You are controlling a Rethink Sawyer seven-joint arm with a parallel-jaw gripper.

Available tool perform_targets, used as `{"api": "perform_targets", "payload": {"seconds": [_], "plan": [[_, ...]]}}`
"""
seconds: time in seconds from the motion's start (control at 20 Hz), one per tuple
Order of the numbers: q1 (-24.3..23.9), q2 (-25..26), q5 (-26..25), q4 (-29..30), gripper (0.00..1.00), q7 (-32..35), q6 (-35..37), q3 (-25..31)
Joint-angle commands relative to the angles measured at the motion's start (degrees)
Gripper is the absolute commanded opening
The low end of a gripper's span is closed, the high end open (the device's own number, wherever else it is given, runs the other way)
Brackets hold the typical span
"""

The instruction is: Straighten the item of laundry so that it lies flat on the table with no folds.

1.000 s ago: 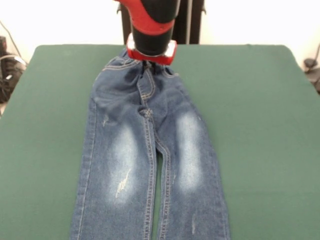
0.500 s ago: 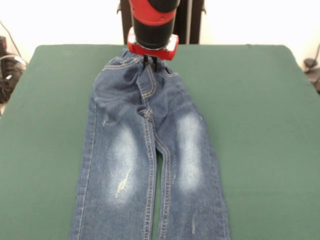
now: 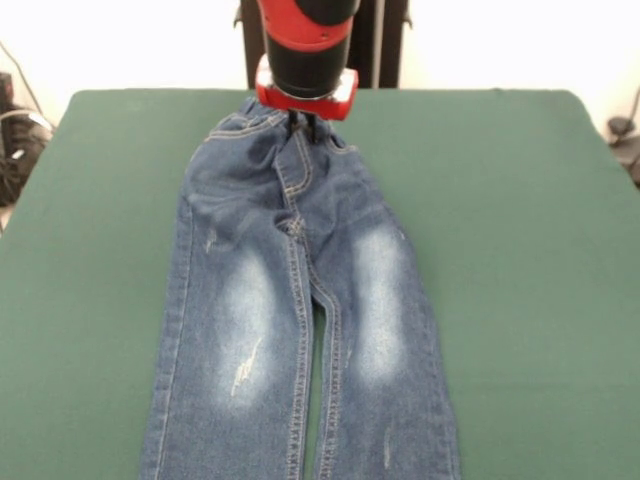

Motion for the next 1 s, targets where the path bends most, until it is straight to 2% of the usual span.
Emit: {"api": "perform_targets", "payload": {"seconds": [0.05, 0.4, 0.75, 1.0], "plan": [[-0.4, 0.8, 4.2, 3.4, 0.00, 11.5, -5.5, 5.9], [-0.4, -0.5, 7.3, 5.5, 0.00, 13.1, -5.7, 7.3], [-1.8, -2.6, 17.0, 11.3, 0.00, 14.0, -7.3, 13.2], [-1.4, -3.4, 21.8, 12.4, 0.00, 14.5, -6.9, 14.4]]}}
